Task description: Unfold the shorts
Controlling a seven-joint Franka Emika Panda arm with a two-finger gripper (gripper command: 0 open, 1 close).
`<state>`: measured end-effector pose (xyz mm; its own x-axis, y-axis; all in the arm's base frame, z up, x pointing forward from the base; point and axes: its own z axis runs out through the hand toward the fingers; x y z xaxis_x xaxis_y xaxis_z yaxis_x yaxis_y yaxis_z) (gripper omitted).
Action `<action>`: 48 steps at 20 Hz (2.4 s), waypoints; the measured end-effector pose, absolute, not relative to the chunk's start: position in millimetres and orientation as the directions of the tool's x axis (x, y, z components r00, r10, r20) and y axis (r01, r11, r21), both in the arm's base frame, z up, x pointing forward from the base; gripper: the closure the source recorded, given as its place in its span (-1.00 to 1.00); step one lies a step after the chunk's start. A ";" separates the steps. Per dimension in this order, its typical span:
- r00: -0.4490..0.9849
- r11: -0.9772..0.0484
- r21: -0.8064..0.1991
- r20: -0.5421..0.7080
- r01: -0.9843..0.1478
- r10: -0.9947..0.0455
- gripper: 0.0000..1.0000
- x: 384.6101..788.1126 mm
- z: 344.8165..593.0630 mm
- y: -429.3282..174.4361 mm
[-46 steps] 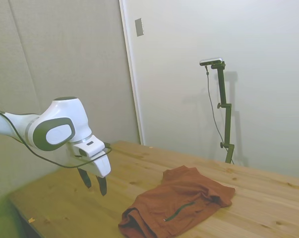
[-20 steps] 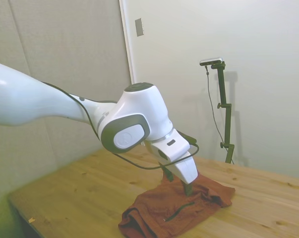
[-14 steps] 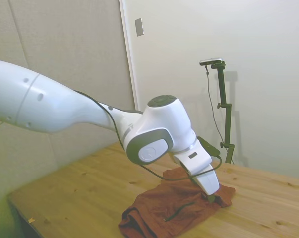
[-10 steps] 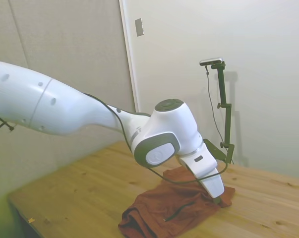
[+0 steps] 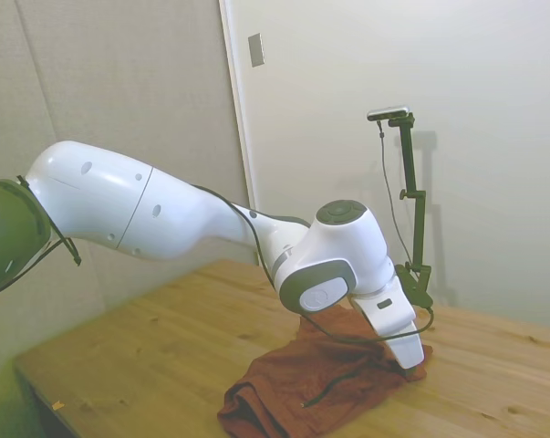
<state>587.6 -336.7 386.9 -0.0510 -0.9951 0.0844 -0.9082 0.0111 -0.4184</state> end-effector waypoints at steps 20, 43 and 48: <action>-0.033 0.007 -0.398 0.059 -0.918 -0.998 1.00 594.5 367.3 -328.1; 0.220 -0.298 -0.417 0.224 -0.859 -0.949 1.00 628.5 483.4 -215.2; 0.268 -0.355 -0.363 0.270 -0.861 -0.925 1.00 642.9 491.0 -152.2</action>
